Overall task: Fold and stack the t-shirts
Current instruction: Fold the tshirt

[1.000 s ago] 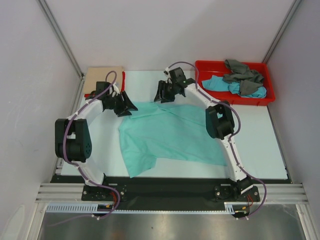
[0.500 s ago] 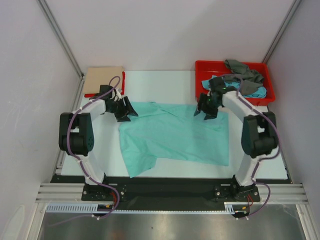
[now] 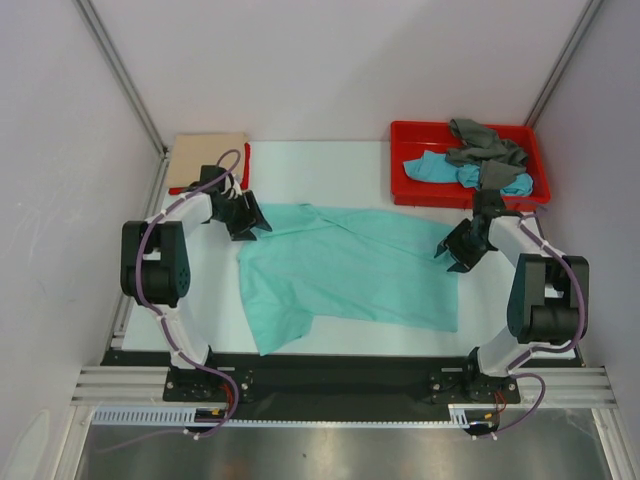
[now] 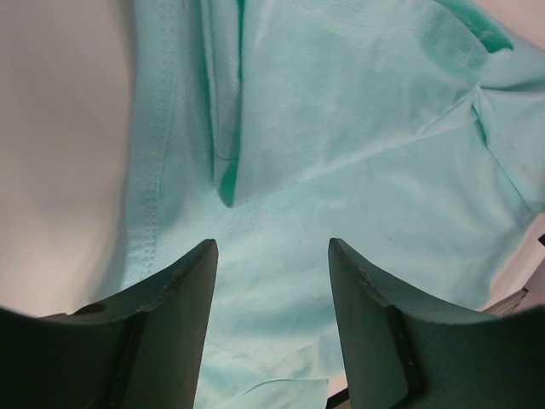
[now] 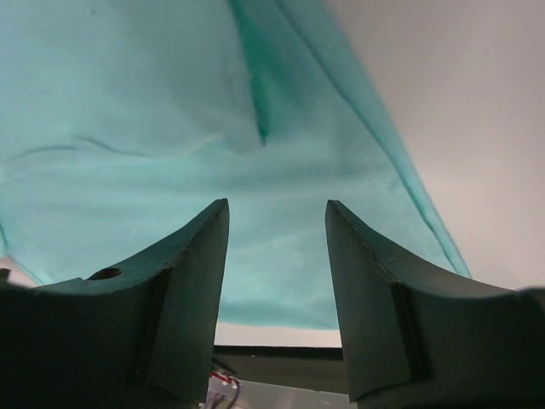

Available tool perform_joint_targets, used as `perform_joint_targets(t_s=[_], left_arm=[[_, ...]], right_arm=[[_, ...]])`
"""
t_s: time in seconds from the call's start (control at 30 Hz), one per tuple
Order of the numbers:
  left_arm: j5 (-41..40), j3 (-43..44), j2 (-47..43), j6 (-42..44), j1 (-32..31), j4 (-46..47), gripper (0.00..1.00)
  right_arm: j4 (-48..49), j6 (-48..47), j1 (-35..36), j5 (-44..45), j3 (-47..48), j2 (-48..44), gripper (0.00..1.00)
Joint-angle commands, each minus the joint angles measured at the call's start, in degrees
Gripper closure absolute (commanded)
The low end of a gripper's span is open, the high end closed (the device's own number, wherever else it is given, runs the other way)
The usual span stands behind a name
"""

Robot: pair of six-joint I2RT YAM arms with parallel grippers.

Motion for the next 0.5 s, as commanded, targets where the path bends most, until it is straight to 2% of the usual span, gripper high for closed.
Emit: perform_joint_targets(t_s=[0.0, 0.3, 0.47], left_arm=[[-3.54, 2.20, -0.28, -1.56, -0.24, -1.01, 0.40], [-2.32, 3.96, 4.64, -5.87, -0.42, 2.76, 0.46], [-2.40, 5.19, 6.49, -6.40, -0.59, 2.86, 0.48]], right_arm=[[3.57, 4.50, -1.85, -1.55, -1.00, -3.30, 0.47], [5.41, 5.21, -3.17, -3.92, -2.41, -1.37, 0.59], [5.24, 4.42, -4.13, -4.01, -2.58, -1.20, 0.60]])
